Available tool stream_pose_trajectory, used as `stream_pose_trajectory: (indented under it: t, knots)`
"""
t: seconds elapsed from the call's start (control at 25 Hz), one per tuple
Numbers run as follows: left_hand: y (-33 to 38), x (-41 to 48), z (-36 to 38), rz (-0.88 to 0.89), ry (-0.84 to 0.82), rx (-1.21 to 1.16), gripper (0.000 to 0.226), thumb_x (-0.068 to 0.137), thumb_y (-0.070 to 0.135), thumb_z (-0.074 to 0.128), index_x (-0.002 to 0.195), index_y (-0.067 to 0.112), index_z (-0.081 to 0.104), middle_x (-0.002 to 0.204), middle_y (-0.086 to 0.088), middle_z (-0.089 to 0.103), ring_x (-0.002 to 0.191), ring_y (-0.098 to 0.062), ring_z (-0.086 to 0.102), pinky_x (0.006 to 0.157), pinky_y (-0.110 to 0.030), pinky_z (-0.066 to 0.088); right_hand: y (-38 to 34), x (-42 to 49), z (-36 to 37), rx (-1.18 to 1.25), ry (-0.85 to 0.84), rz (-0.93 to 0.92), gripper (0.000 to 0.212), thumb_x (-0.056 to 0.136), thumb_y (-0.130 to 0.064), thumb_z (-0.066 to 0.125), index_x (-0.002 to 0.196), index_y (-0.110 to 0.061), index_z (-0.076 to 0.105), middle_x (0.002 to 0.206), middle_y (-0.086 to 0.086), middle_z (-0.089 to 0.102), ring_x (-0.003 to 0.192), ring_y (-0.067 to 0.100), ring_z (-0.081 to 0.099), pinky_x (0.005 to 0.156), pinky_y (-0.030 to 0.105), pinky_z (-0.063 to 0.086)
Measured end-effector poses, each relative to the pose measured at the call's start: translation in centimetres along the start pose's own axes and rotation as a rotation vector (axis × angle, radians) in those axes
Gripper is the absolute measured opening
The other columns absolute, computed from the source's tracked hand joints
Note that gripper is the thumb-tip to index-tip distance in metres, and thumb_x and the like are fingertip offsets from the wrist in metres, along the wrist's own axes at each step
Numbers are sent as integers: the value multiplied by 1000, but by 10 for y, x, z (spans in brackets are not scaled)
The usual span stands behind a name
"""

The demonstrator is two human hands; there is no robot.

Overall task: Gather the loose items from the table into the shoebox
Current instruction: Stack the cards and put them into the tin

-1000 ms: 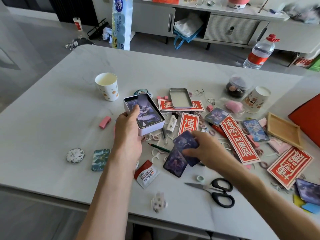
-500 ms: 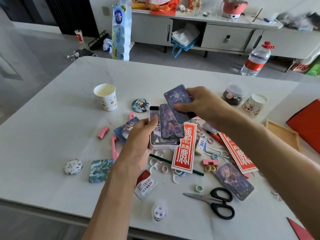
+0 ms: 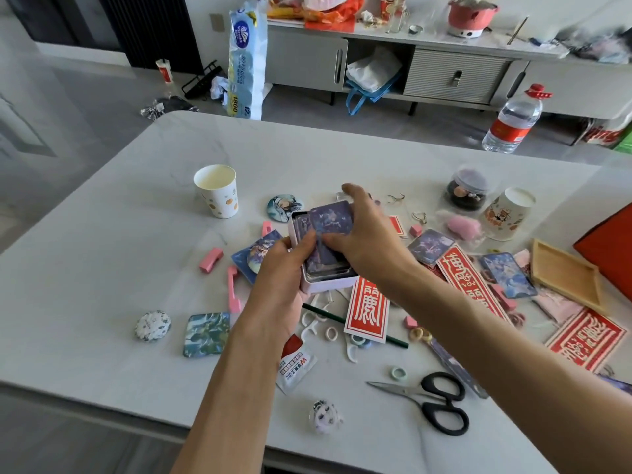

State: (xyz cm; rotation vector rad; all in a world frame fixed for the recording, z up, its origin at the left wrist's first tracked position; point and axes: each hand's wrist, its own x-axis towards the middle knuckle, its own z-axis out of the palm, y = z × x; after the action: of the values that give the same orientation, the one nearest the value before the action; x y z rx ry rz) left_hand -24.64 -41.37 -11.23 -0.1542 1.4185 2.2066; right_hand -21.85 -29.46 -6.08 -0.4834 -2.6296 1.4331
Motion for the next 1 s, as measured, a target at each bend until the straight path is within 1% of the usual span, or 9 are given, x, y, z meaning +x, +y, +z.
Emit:
stream_pose_trajectory:
  t: [0.08,0.24,0.36,0.44,0.48,0.56,0.64,0.84,1.0]
  knots:
    - [0,1,0,-4,8,-38,24,98,18,57,117,4,61,85,-8,76,72,-18,74,58,-29,58,-1,-4,9,-99,-17,-58,70,89,-15,67,148,-15,29,138,8,40,119,22,49,94,26,46]
    - [4,-4,-4,-3,17,-75,22,98,17,56,115,4,62,88,-9,76,76,-18,74,61,-31,59,-1,-7,17,-168,-10,-108,65,89,-22,65,146,-14,33,136,7,32,126,22,38,103,24,38]
    - [12,-5,-12,26,148,-52,26,99,22,57,114,3,64,96,-13,76,82,-26,74,66,-37,59,12,-23,6,-167,47,-229,47,87,-30,69,129,-22,50,123,-2,44,101,7,49,82,4,41]
    - [16,-5,-18,40,263,-38,28,97,26,59,112,2,63,93,-14,76,82,-32,73,75,-51,56,30,-51,-1,-284,-103,-395,32,84,-41,69,110,-25,60,104,-11,54,78,1,53,64,11,42]
    - [17,-5,-20,58,296,-51,25,96,26,60,107,3,63,86,-12,76,77,-32,73,77,-54,54,42,-68,1,-381,-246,-472,36,81,-51,67,108,-27,61,101,-13,56,74,-1,52,61,13,40]
    - [17,-7,-21,71,318,-67,20,96,24,62,105,6,63,83,-11,75,72,-29,72,76,-54,54,66,-101,16,-593,-486,-551,49,78,-65,61,115,-33,58,112,-14,54,76,-1,52,63,16,39]
    - [16,-11,-18,53,297,-65,26,96,24,62,113,4,62,90,-12,74,76,-27,72,80,-51,56,84,-119,34,-647,-560,-554,47,80,-60,64,118,-33,57,119,-12,51,85,10,59,64,21,39]
    - [11,-14,-6,20,236,-41,30,95,22,63,118,4,61,87,-5,75,70,-17,73,71,-35,57,89,-104,33,-588,-360,-489,39,85,-48,66,117,-26,63,118,-7,54,88,14,60,69,28,50]
    - [8,-12,1,10,179,47,31,96,21,61,121,2,61,110,-19,72,85,-30,71,76,-41,56,74,-78,-9,-305,123,-415,19,88,-38,63,95,-21,70,91,-12,60,69,4,54,62,22,44]
